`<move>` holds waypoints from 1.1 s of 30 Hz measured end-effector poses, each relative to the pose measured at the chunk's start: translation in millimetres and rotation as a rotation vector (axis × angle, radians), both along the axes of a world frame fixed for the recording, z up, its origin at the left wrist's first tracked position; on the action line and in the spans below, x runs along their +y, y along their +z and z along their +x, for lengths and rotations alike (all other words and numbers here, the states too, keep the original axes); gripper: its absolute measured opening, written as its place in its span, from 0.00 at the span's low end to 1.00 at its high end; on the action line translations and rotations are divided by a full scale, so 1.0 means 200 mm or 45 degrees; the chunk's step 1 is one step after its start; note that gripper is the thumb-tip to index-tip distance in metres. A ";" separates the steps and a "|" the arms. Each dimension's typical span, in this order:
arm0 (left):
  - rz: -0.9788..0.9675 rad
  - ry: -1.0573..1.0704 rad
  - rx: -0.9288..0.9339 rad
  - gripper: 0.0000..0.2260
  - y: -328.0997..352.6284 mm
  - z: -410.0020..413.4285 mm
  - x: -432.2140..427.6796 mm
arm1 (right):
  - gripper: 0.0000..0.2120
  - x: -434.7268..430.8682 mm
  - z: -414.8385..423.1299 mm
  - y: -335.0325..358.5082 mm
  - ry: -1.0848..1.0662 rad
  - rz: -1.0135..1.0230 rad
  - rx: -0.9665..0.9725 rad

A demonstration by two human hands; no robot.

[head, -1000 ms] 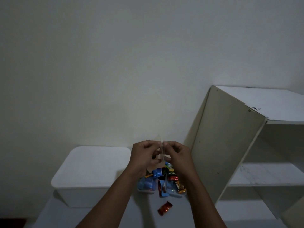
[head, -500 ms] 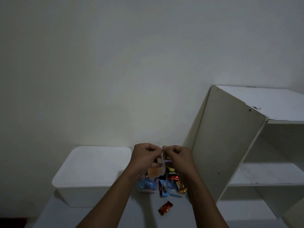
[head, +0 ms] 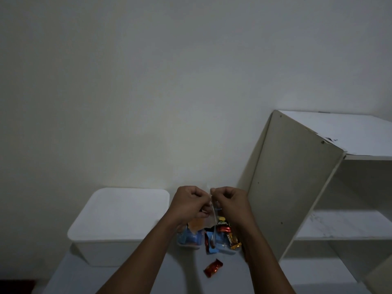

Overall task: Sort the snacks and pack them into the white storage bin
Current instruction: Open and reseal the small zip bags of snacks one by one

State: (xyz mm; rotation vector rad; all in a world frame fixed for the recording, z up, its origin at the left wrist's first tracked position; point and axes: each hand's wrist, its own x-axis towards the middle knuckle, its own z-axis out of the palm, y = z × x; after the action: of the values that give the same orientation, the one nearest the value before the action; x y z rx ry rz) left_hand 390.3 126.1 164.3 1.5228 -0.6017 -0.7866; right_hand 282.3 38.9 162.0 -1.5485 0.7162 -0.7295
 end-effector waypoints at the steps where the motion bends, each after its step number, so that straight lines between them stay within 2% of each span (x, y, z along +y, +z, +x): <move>1: -0.017 0.022 0.005 0.03 0.00 0.00 0.00 | 0.08 0.00 0.00 0.00 0.014 0.012 0.003; 10: -0.113 0.177 0.072 0.03 -0.02 0.03 0.00 | 0.03 -0.01 -0.01 0.01 0.112 -0.003 0.086; 15: -0.133 0.182 0.091 0.11 -0.03 0.03 -0.01 | 0.07 -0.02 -0.01 0.00 0.135 -0.130 0.089; 18: -0.166 0.185 0.121 0.12 -0.03 0.04 -0.01 | 0.08 -0.02 0.00 -0.02 0.088 -0.088 0.018; 25: -0.217 0.216 0.206 0.12 -0.05 0.06 -0.02 | 0.13 -0.02 -0.01 -0.04 0.157 -0.041 0.019; 29: -0.264 0.235 0.252 0.13 -0.05 0.05 -0.02 | 0.08 -0.03 -0.01 -0.05 0.182 -0.063 -0.027; 33: -0.301 0.237 0.309 0.10 -0.05 0.06 -0.03 | 0.11 -0.02 -0.02 -0.07 0.232 -0.202 -0.009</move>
State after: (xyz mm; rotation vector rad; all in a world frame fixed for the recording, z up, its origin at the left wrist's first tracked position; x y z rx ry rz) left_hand 402.3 119.7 154.5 1.2250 -0.3527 -0.7162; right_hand 278.9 35.5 147.2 -1.7296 0.5138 -0.6677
